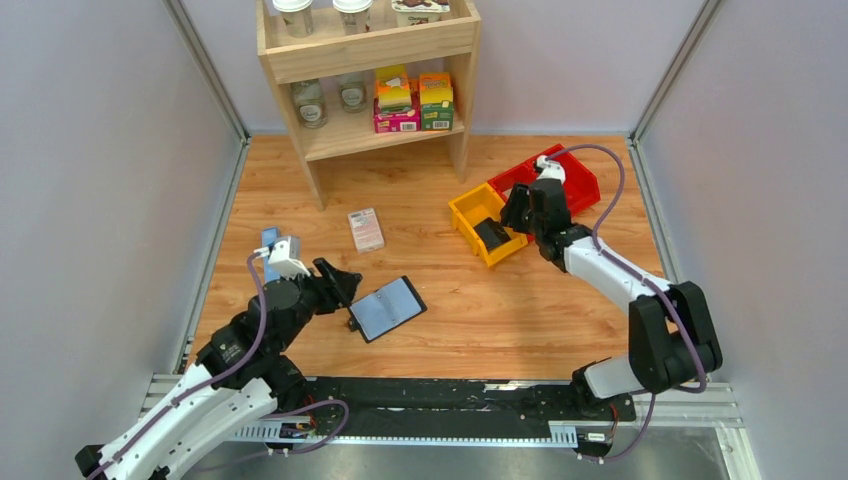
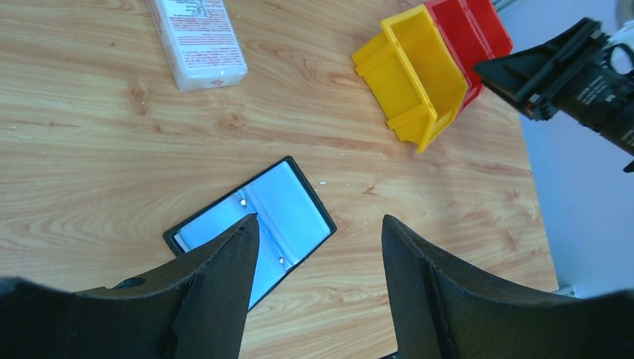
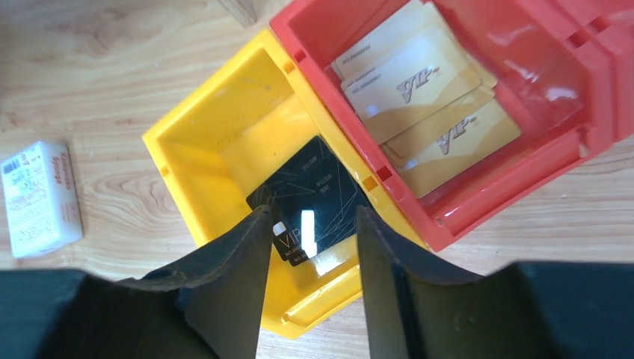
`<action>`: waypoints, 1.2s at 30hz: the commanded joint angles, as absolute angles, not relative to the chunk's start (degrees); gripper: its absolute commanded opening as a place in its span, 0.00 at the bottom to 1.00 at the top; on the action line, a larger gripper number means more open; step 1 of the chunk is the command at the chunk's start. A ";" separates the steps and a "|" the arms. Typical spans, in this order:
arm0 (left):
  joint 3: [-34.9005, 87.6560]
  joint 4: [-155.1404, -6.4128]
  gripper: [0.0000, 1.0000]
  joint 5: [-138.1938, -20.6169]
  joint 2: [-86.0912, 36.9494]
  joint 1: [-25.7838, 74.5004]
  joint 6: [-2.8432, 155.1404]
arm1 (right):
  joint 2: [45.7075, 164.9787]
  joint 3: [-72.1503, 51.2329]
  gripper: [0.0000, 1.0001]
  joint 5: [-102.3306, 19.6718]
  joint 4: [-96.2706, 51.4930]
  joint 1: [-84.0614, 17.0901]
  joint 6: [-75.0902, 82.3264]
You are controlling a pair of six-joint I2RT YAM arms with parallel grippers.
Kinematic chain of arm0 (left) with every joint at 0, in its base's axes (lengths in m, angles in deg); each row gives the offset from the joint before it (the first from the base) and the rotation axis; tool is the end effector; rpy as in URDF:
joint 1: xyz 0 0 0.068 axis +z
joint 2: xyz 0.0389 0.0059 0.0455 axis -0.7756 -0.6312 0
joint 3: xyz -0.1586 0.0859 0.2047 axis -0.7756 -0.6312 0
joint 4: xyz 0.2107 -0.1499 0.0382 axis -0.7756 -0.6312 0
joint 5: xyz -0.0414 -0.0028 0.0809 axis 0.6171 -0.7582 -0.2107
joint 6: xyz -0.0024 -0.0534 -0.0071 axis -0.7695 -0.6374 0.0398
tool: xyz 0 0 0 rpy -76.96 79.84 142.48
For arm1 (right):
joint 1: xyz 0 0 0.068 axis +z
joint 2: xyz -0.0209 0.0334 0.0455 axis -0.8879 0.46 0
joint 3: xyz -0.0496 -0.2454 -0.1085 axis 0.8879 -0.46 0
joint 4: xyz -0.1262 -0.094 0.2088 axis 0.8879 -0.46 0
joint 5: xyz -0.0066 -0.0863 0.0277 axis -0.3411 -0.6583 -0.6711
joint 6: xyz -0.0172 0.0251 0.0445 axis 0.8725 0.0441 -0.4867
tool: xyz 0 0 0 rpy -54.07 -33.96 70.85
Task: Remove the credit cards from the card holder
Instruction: Place the credit card in the storage box, then remove the credit card from the card holder.
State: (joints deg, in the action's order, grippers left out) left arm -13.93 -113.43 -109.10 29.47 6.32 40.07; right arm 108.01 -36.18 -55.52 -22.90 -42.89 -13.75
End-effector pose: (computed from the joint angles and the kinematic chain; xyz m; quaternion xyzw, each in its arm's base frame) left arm 0.0838 -0.0641 0.2765 -0.1285 0.8019 -0.3001 0.5003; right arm 0.3005 0.1035 0.2268 0.0608 0.8836 0.1256 0.4469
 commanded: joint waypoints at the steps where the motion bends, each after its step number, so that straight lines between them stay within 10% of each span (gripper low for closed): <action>1: -14.76 -108.90 0.69 -106.74 27.11 6.21 39.30 | 102.76 -36.00 0.51 -60.31 -24.95 -41.61 -13.65; 36: -22.50 -108.10 0.57 -109.20 -0.31 6.21 34.38 | 126.30 -20.53 0.64 -45.63 -40.51 -6.19 -13.21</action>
State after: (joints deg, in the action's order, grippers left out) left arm -22.18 -107.96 -107.68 1.43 6.32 36.68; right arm 124.05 -23.20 -47.01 -39.16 -6.63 -14.80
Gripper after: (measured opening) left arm 0.576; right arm 0.647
